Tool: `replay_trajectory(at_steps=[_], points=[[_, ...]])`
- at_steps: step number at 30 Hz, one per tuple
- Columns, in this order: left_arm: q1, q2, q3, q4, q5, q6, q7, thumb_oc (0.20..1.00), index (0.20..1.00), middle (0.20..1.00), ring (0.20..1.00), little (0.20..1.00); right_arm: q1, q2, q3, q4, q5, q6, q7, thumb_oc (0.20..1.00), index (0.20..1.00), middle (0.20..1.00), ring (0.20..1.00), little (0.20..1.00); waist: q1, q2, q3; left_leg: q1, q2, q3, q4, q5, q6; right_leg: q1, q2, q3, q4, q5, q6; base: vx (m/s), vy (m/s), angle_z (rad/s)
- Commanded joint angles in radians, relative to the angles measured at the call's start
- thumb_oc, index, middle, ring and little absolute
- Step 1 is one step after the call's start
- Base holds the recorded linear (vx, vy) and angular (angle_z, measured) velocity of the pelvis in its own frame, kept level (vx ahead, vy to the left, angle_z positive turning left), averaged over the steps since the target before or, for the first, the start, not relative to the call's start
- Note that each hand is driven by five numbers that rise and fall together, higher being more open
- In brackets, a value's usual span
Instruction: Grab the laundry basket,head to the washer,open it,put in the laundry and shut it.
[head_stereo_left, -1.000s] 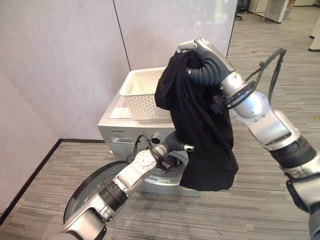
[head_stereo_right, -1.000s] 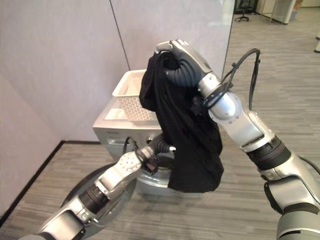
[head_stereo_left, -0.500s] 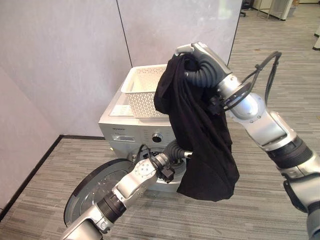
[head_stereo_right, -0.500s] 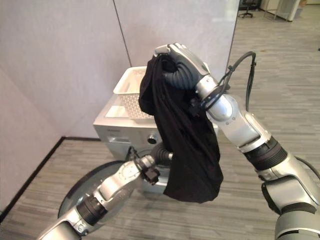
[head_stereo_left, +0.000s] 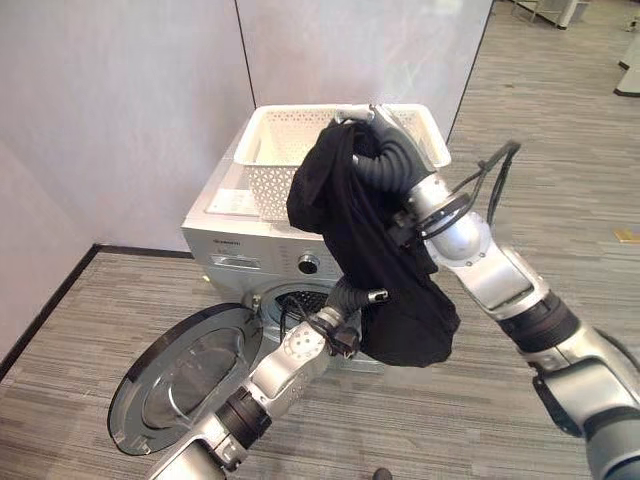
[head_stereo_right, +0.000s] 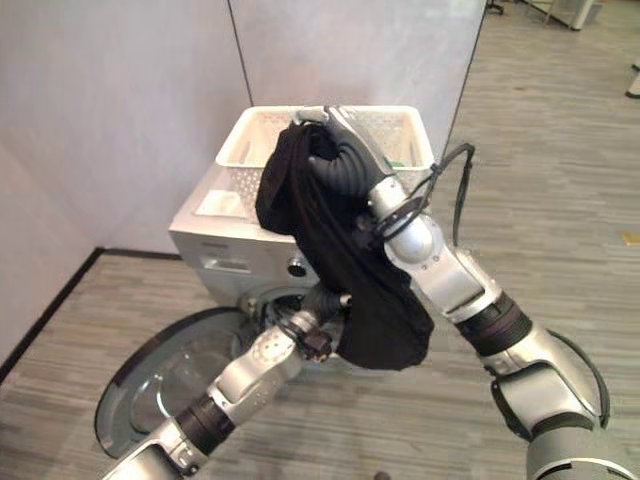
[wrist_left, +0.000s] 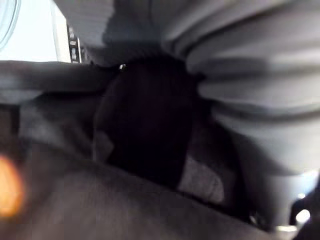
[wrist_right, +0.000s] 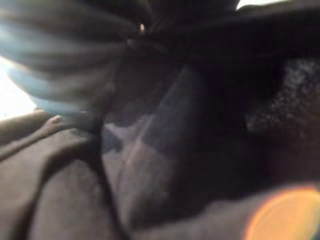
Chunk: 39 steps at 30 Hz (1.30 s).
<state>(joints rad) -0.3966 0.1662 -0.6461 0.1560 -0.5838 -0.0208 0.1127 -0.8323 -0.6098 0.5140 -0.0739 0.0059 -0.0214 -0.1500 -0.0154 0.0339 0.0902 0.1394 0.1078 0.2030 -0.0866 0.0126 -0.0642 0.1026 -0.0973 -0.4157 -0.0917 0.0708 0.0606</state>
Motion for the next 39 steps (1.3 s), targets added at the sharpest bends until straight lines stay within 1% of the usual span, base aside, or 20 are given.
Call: replay_trajectory(at_steps=[1,2,3,4,8,14,15,19,20,26,29,36,37,38,39], points=[[-0.123,-0.004,0.037,-0.005,0.031,-0.096,0.006,1.000,1.000,1.000,1.000,1.000,-0.084,0.012,-0.020,-0.028,0.047,-0.028,-0.020,0.200,0.200,0.200,0.200,0.200,0.011,-0.055,0.000,0.017,0.093,0.037,0.004,-0.026,-0.077,0.084,-0.046,-0.012,0.006,-0.157,0.039,0.04,0.017,-0.01],[-0.127,0.018,0.057,-0.021,0.055,-0.100,-0.001,1.000,1.000,1.000,1.000,1.000,-0.077,0.011,-0.027,-0.027,0.051,-0.030,-0.012,0.200,0.200,0.200,0.200,0.200,0.013,-0.053,-0.004,0.022,0.093,0.039,0.002,-0.027,-0.079,0.089,-0.046,-0.014,0.005,-0.158,0.040,0.00,0.000,0.00],[-0.126,0.018,0.057,-0.022,0.055,-0.100,-0.001,1.000,1.000,1.000,1.000,1.000,-0.077,0.011,-0.027,-0.027,0.051,-0.030,-0.012,0.200,0.200,0.200,0.200,0.200,0.013,-0.053,-0.004,0.022,0.093,0.039,0.002,-0.027,-0.079,0.089,-0.046,-0.014,0.005,-0.158,0.040,0.04,0.018,0.01],[-0.128,0.036,0.068,-0.037,0.089,-0.104,-0.016,1.000,1.000,1.000,1.000,1.000,-0.069,0.009,-0.038,-0.028,0.051,-0.032,-0.004,0.200,0.200,0.200,0.200,0.200,0.016,-0.051,-0.006,0.025,0.093,0.038,0.002,-0.028,-0.079,0.095,-0.045,-0.017,0.004,-0.159,0.040,0.00,0.000,0.00],[-0.112,0.059,0.082,-0.067,0.131,-0.115,-0.032,1.000,1.000,1.000,1.000,1.000,-0.044,0.015,-0.063,-0.030,0.052,-0.041,0.002,0.200,0.200,0.200,0.200,0.200,0.019,-0.051,-0.012,0.023,0.090,0.037,0.001,-0.027,-0.078,0.097,-0.049,-0.022,0.004,-0.159,0.041,0.00,0.000,0.00],[-0.049,0.089,0.086,-0.113,0.153,-0.120,-0.072,1.000,1.000,1.000,1.000,1.000,-0.007,0.009,-0.102,-0.050,0.045,-0.049,0.011,0.200,0.200,0.200,0.200,0.200,0.025,-0.049,-0.012,0.023,0.083,0.035,0.002,-0.033,-0.074,0.098,-0.054,-0.026,0.004,-0.155,0.045,0.01,0.004,0.00],[-0.021,0.101,0.083,-0.133,0.151,-0.115,-0.095,1.000,1.000,1.000,1.000,1.000,0.002,0.004,-0.114,-0.056,0.043,-0.047,0.016,0.200,0.200,0.200,0.200,0.200,0.027,-0.049,-0.012,0.021,0.081,0.035,0.002,-0.033,-0.073,0.096,-0.056,-0.025,0.004,-0.154,0.045,0.00,0.000,0.00],[0.029,0.126,0.072,-0.172,0.143,-0.105,-0.136,1.000,1.000,1.000,1.000,1.000,0.007,-0.010,-0.137,-0.061,0.038,-0.045,0.020,0.200,0.200,0.200,0.200,0.200,0.035,-0.049,-0.008,0.015,0.078,0.034,0.003,-0.035,-0.070,0.092,-0.060,-0.025,0.004,-0.151,0.047,0.00,0.000,0.00],[0.039,0.129,0.056,-0.180,0.146,-0.100,-0.149,1.000,1.000,1.000,1.000,1.000,0.002,-0.011,-0.144,-0.059,0.039,-0.043,0.016,0.200,0.200,0.200,0.200,0.200,0.036,-0.050,-0.005,0.013,0.075,0.033,0.003,-0.036,-0.068,0.090,-0.060,-0.025,0.004,-0.151,0.047,0.00,0.000,0.00],[-0.012,0.098,0.014,-0.147,0.167,-0.098,-0.149,1.000,1.000,1.000,1.000,1.000,-0.007,-0.001,-0.147,-0.052,0.038,-0.046,0.006,0.200,0.200,0.200,0.200,0.200,0.029,-0.052,-0.001,0.007,0.074,0.034,0.001,-0.035,-0.067,0.082,-0.063,-0.025,0.004,-0.148,0.048,0.00,0.000,0.00],[-0.074,0.078,-0.016,-0.119,0.207,-0.102,-0.147,1.000,1.000,1.000,1.000,1.000,-0.014,0.008,-0.144,-0.054,0.041,-0.049,0.004,0.200,0.200,0.200,0.200,0.200,0.020,-0.048,0.001,0.009,0.073,0.039,0.000,-0.041,-0.069,0.079,-0.066,-0.022,0.004,-0.147,0.053,0.00,0.000,0.00],[-0.192,0.046,-0.057,-0.066,0.272,-0.120,-0.121,1.000,1.000,1.000,1.000,1.000,-0.038,0.019,-0.117,-0.046,0.048,-0.055,0.002,0.200,0.200,0.200,0.200,0.200,0.002,-0.048,0.008,-0.012,0.071,0.047,-0.001,-0.036,-0.067,0.045,-0.070,-0.008,0.004,-0.138,0.060,0.00,0.003,-0.01],[-0.210,0.042,-0.062,-0.058,0.285,-0.121,-0.112,0.793,0.793,0.793,0.793,0.793,-0.039,0.023,-0.111,-0.046,0.052,-0.055,0.002,0.200,0.200,0.200,0.200,0.200,-0.001,-0.048,0.008,-0.012,0.072,0.048,-0.001,-0.036,-0.067,0.043,-0.070,-0.005,0.004,-0.137,0.060,0.00,0.003,-0.04],[-0.221,0.038,-0.063,-0.054,0.292,-0.123,-0.107,0.523,0.523,0.523,0.523,0.523,-0.039,0.029,-0.107,-0.046,0.054,-0.055,0.001,0.200,0.200,0.200,0.200,0.200,-0.003,-0.048,0.008,-0.012,0.072,0.049,-0.001,-0.036,-0.067,0.042,-0.070,-0.004,0.004,-0.138,0.060,0.00,0.000,0.00],[-0.233,0.033,-0.066,-0.049,0.298,-0.125,-0.099,0.209,0.209,0.209,0.209,0.209,-0.041,0.036,-0.100,-0.046,0.058,-0.056,0.002,0.200,0.200,0.200,0.200,0.200,-0.004,-0.048,0.008,-0.012,0.072,0.051,-0.001,-0.036,-0.067,0.042,-0.070,-0.003,0.004,-0.138,0.060,0.00,0.000,0.00]])
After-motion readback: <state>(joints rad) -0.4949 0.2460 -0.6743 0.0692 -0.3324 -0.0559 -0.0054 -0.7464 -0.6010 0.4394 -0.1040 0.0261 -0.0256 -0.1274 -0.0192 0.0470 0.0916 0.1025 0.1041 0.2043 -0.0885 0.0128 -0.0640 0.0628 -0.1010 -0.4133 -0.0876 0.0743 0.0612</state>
